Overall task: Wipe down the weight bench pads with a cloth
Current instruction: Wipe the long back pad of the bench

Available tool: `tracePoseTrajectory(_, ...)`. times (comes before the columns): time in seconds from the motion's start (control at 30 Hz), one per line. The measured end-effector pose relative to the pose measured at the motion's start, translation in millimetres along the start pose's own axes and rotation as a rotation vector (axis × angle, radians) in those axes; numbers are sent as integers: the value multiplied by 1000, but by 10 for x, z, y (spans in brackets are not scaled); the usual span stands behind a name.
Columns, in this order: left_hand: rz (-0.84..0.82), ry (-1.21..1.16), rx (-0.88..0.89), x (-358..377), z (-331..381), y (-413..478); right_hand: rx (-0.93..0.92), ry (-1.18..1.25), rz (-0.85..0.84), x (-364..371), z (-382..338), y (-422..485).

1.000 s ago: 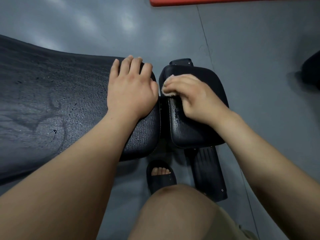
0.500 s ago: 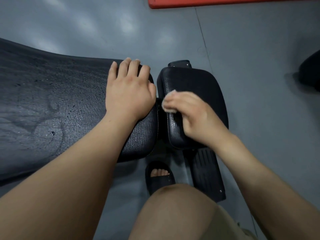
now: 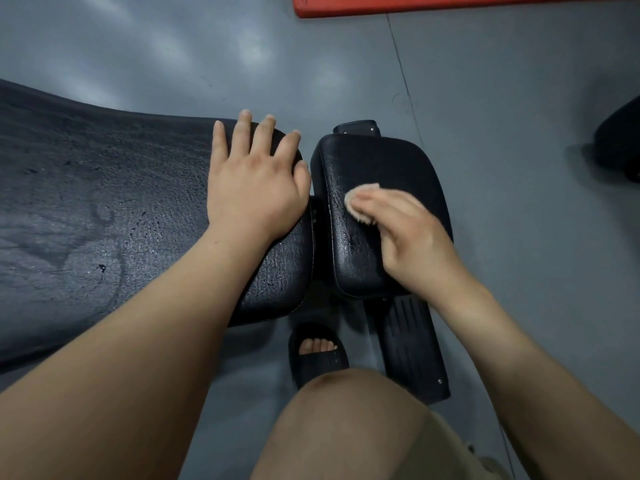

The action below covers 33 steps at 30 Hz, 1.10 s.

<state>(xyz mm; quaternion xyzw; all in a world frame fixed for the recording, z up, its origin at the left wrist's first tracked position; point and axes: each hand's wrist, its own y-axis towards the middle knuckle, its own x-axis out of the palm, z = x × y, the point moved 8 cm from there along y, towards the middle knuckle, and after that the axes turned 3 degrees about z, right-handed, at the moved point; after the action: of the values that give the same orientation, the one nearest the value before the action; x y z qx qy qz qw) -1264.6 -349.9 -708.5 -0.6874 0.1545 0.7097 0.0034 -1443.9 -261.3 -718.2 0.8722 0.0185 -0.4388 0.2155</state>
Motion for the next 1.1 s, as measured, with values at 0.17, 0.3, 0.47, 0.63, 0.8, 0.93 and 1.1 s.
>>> tracePoseTrajectory(0.17, -20, 12, -2, 25, 3, 5, 113, -45, 65, -67, 130, 23)
tracePoseTrajectory(0.3, -7, 7, -3, 14, 14, 5, 139, -48, 87, -199, -19, -318)
tracePoseTrajectory(0.47, -4, -6, -2, -4, 14, 4, 154, -98, 61, -180, 192, -84)
tracePoseTrajectory(0.63, -11, -3, 2, -2, 27, 0, 241, -133, 143, -224, 269, -11)
tracePoseTrajectory(0.8, 7, -11, -3, -15, 23, -5, 315, -115, 212, -268, -42, -396)
tracePoseTrajectory(0.93, 7, -17, -2, -19, 12, -6, 279, -129, 240, -305, 296, -144)
tracePoseTrajectory(1.1, -2, -22, -5, -22, 5, -4, 367, -195, 205, -338, 616, 66)
